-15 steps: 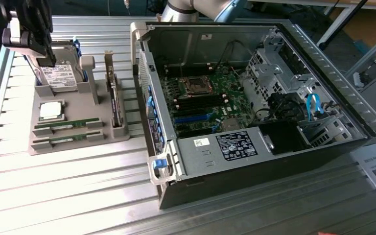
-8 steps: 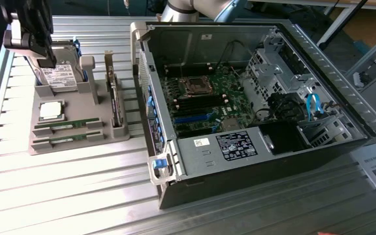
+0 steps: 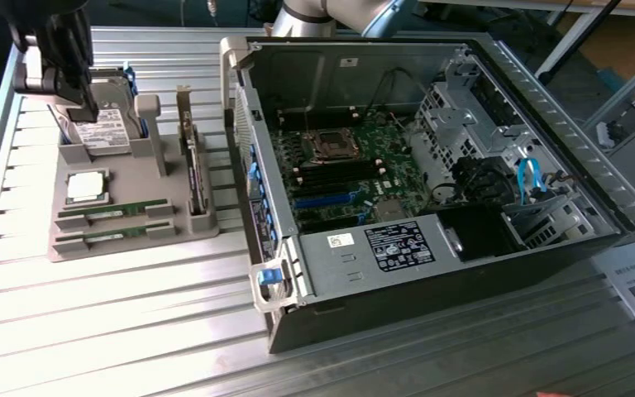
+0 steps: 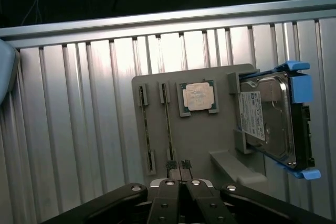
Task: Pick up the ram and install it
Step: 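Pick up the ram and move it above insertion slot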
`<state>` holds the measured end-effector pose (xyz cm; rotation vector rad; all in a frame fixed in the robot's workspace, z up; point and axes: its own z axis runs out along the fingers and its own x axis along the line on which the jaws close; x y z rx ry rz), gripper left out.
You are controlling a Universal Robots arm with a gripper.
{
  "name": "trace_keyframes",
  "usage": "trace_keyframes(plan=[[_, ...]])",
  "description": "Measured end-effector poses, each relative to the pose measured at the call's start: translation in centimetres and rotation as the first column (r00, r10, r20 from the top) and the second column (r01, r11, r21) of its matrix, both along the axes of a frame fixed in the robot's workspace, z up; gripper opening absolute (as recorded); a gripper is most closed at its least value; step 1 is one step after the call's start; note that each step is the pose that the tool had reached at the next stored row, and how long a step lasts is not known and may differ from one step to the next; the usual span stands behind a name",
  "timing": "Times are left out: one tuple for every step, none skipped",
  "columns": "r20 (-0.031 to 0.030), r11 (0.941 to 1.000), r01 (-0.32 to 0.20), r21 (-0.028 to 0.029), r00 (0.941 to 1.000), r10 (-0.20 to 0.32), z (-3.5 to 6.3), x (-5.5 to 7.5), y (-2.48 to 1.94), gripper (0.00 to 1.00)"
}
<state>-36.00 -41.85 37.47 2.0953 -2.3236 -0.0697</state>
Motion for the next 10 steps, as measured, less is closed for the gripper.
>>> trace_keyframes(plan=[[0.0,1.0,0.0,0.0,1.0,0.0,-0.06,0.0,0.0,0.1],[0.0,1.0,0.0,0.0,1.0,0.0,-0.15,0.0,0.0,0.1],[0.0001,1.0,0.0,0.0001,1.0,0.0,-0.31,0.0,0.0,0.1],[0.0002,1.0,0.0,0.0001,1.0,0.0,-0.46,0.0,0.0,0.1],[0.0001,1.0,0.0,0.0001,1.0,0.0,-0.72,0.0,0.0,0.1],[0.0,1.0,0.0,0.0,1.0,0.0,-0.9,0.0,0.0,0.1],[0.0,1.0,0.0,0.0,1.0,0.0,-1.2,0.0,0.0,0.1],[0.0001,1.0,0.0,0.0001,1.0,0.0,-1.53,0.0,0.0,0.1],[0.0001,1.0,0.0,0.0001,1.0,0.0,-1.77,0.0,0.0,0.1],[0.0001,1.0,0.0,0.0001,1.0,0.0,-1.93,0.0,0.0,0.1]])
